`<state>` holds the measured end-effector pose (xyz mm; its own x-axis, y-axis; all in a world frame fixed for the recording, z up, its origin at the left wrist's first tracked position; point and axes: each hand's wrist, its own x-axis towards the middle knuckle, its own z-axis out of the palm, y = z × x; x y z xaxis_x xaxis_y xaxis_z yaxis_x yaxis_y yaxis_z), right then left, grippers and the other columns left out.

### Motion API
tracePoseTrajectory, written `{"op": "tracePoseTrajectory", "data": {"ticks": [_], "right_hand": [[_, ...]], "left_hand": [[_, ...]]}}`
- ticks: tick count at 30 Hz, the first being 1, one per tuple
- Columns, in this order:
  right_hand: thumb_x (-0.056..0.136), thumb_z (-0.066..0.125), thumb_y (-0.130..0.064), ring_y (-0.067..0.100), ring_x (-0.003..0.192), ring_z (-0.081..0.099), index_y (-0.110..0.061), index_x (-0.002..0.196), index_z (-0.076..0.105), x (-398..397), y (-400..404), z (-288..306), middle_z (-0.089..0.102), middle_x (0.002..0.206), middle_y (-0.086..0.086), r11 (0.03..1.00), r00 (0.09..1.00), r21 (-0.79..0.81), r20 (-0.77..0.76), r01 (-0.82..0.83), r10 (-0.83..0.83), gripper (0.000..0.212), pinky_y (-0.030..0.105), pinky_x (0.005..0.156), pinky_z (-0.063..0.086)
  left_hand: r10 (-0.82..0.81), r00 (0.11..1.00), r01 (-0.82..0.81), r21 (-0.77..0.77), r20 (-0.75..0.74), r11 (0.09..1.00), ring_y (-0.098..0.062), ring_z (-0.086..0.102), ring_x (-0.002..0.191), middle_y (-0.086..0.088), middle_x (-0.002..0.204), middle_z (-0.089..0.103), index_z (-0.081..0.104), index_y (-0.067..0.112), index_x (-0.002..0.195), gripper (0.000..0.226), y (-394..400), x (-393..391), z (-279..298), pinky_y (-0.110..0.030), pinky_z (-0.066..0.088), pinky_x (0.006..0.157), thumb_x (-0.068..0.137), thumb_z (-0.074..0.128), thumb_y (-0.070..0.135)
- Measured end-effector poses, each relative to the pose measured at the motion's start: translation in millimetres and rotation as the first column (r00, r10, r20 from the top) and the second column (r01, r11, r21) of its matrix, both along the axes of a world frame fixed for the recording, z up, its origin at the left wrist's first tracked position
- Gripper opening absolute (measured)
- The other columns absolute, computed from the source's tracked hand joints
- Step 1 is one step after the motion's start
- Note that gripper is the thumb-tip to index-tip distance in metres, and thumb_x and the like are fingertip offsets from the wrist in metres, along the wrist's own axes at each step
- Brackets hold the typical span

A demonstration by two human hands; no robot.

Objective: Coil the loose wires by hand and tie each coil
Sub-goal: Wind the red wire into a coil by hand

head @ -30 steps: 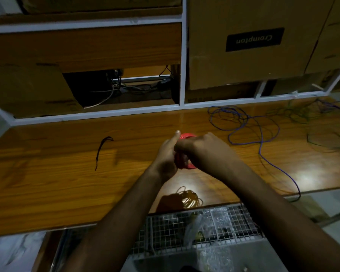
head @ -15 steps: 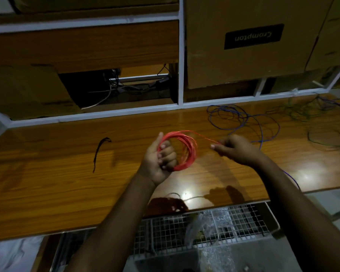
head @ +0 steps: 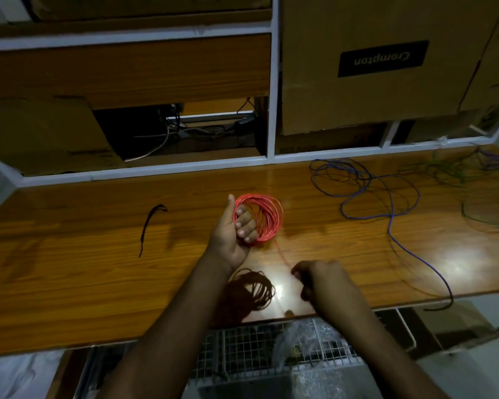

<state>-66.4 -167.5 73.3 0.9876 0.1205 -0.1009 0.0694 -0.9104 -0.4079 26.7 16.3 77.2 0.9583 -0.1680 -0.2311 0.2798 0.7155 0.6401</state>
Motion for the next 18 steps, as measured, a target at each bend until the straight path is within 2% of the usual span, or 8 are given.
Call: {"op": "tracePoseTrajectory", "data": {"ticks": [2,5,7,10,12,14,16,18], "right_hand": [[0.089,0.053,-0.005,0.023,0.087,0.066,-0.023,0.116,0.063,-15,19,21,0.069,0.101,0.005,0.962,0.988,-0.231,0.022,-0.143,0.152,0.033,0.032,0.069,0.052],[0.085,0.055,0.004,0.026,0.109,0.055,-0.016,0.126,0.052,-23,34,48,0.057,0.118,0.007,0.904,0.929,-0.228,-0.011,-0.363,0.37,0.046,0.036,0.081,0.045],[0.087,0.054,0.004,0.028,0.113,0.052,-0.013,0.129,0.053,-11,36,59,0.055,0.121,0.009,0.837,0.878,-0.302,-0.004,-0.457,0.479,0.045,0.037,0.087,0.044],[0.093,0.053,-0.004,0.021,0.101,0.064,-0.021,0.124,0.063,8,32,76,0.067,0.116,0.004,0.848,0.853,-0.245,0.123,-0.47,0.508,0.037,0.032,0.08,0.051],[0.095,0.057,-0.01,0.012,0.093,0.068,-0.025,0.119,0.067,16,31,86,0.071,0.108,-0.002,0.854,0.826,-0.207,0.227,-0.477,0.516,0.029,0.027,0.079,0.055],[0.094,0.063,-0.015,0.007,0.083,0.067,-0.024,0.114,0.067,27,32,89,0.07,0.097,-0.006,0.847,0.788,-0.207,0.312,-0.489,0.531,0.022,0.03,0.08,0.058],[0.093,0.065,-0.024,0.007,0.074,0.063,-0.027,0.114,0.065,40,31,87,0.068,0.088,-0.008,0.85,0.756,-0.258,0.39,-0.459,0.526,0.021,0.035,0.08,0.058],[0.092,0.066,-0.031,0.009,0.073,0.065,-0.028,0.109,0.068,56,25,85,0.069,0.086,-0.008,0.864,0.715,-0.279,0.485,-0.42,0.504,0.018,0.025,0.069,0.054]], "left_hand": [[0.004,1.0,-0.004,0.08,0.002,0.997,-0.005,0.032,0.037,0.008,0.048,0.034,0.047,0.02,0.071,0.042,-5,0,-4,-0.017,0.026,0.037,0.099,0.041,0.05],[-0.001,1.0,0.001,0.16,-0.004,0.987,-0.006,0.033,0.039,0.007,0.051,0.035,0.049,0.019,0.073,0.042,-9,-4,-8,-0.019,0.028,0.039,0.1,0.041,0.049],[-0.03,0.999,0.027,0.213,0.013,0.977,-0.006,0.034,0.04,0.007,0.051,0.036,0.048,0.019,0.072,0.042,-11,-7,-7,-0.02,0.029,0.041,0.101,0.04,0.049],[-0.054,0.998,0.042,0.329,0.028,0.944,-0.011,0.038,0.048,0.002,0.056,0.04,0.05,0.014,0.076,0.042,-17,-11,-9,-0.024,0.031,0.048,0.095,0.049,0.051],[-0.089,0.996,0.072,0.368,0.027,0.927,-0.02,0.047,0.066,-0.009,0.077,0.051,0.057,0.006,0.099,0.057,-21,-16,-8,-0.03,0.039,0.06,0.082,0.065,0.06],[-0.105,0.994,0.091,0.412,0.011,0.907,-0.023,0.056,0.08,-0.013,0.091,0.059,0.057,0.002,0.109,0.057,-26,-24,-5,-0.035,0.047,0.07,0.09,0.057,0.057],[-0.129,0.992,0.111,0.427,0.013,0.898,-0.019,0.056,0.074,-0.011,0.089,0.06,0.059,0.004,0.107,0.039,-30,-30,-5,-0.032,0.047,0.064,0.104,0.04,0.039],[-0.14,0.99,0.128,0.377,0.002,0.917,-0.012,0.05,0.058,-0.006,0.074,0.055,0.059,0.008,0.103,0.027,-33,-32,-4,-0.026,0.041,0.052,0.105,0.038,0.025]]}}
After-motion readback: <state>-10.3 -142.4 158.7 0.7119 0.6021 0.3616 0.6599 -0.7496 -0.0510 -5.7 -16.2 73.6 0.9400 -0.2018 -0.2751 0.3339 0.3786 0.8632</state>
